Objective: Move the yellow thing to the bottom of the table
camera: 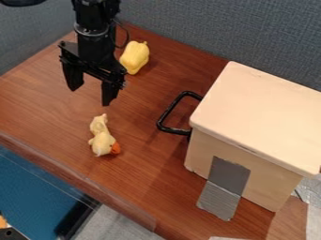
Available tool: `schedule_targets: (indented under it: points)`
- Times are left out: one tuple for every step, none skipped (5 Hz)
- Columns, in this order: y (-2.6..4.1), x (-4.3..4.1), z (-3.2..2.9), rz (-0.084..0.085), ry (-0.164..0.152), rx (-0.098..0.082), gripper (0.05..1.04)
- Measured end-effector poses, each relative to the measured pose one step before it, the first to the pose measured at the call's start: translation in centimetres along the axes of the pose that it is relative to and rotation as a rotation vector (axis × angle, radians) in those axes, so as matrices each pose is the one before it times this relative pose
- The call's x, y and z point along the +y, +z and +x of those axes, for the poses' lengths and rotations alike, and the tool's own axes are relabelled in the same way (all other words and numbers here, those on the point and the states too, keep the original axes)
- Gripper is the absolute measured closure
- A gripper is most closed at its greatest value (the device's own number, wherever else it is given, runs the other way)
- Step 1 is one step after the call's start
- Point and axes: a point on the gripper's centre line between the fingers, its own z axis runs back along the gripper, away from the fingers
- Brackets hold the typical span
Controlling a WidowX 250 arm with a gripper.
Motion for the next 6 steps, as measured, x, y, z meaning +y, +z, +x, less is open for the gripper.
schedule_targets:
  points:
    - [-0.853,-0.148,-0.274,-0.008,-0.0031,0.0313,0.083]
    - [-0.557,0.346,2.366,-0.0064,-0.0344,-0.0023,0.083]
    - [-0.126,1.312,2.522,-0.0248,0.0248,-0.0169,0.083]
    - [0.065,0.561,2.511,-0.0243,0.0157,-0.0272,0.083]
    - [-0.058,0.312,2.541,-0.0126,0.0132,-0.0392,0.083]
    - [-0.382,0.452,1.893,0.0172,0.0236,-0.0197,0.083]
